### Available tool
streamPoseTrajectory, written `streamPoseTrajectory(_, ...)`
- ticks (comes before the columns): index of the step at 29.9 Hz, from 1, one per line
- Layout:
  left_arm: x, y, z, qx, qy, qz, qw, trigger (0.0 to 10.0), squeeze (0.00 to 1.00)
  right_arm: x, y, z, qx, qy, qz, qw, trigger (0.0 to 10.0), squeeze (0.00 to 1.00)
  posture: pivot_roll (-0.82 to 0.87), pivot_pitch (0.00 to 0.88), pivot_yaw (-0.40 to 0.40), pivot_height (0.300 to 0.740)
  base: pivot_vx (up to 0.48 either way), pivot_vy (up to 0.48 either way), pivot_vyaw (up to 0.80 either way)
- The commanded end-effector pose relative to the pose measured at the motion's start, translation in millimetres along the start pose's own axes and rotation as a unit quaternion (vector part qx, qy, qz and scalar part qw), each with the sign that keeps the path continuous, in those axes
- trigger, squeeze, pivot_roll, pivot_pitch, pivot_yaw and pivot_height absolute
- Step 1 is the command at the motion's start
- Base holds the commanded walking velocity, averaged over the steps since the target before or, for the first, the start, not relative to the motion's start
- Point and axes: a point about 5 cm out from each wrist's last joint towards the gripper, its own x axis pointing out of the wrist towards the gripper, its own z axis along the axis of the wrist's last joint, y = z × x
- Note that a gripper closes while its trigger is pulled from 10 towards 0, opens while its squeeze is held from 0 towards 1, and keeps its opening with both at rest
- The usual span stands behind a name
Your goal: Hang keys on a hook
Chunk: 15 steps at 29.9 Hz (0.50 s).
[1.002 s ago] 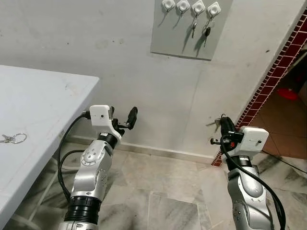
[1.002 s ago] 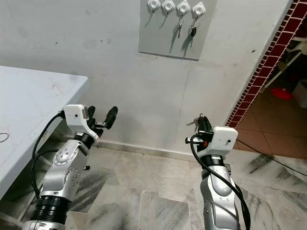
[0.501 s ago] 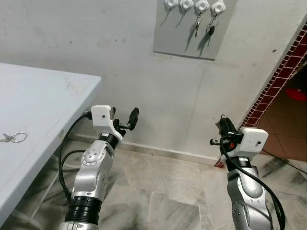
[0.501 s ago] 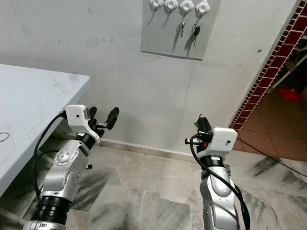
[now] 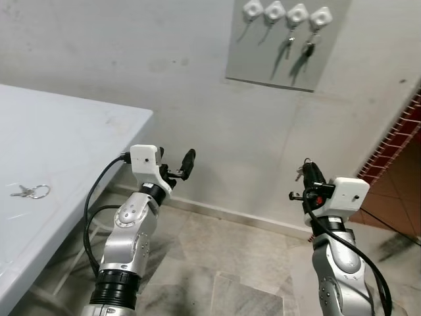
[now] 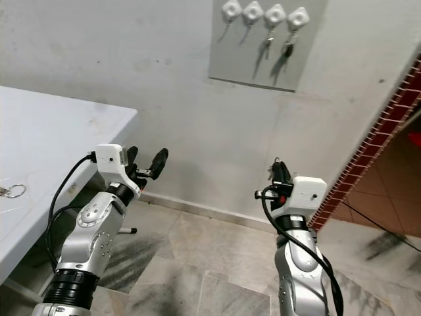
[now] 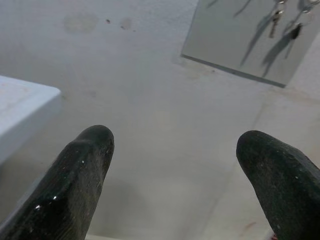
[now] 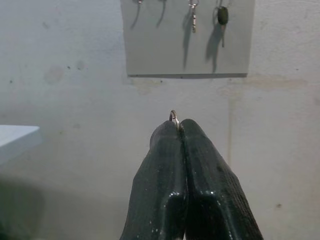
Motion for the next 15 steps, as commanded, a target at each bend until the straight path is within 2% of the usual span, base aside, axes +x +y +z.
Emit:
streamPoseTrajectory(1, 1.7, -5.6, 3.2, 0.003, -0.003, -0.009, 1.0, 10.0, 0.0, -0.2, -4.6, 5.8, -0.006, -0.012, -0.004, 1.0, 10.0, 0.0, -0.04, 0.0, -0.035, 0.74, 0.341, 0.0, 0.0)
streamPoseTrajectory(15, 1.5, -7.0, 3.5, 0.015, -0.002, -0.014, 1.0, 10.0, 0.0, 0.4, -3.3, 5.3, -0.006, -0.012, -0.002, 1.0, 10.0, 0.0, -0.04, 0.0, -0.034, 0.74, 0.39, 0.0, 0.0)
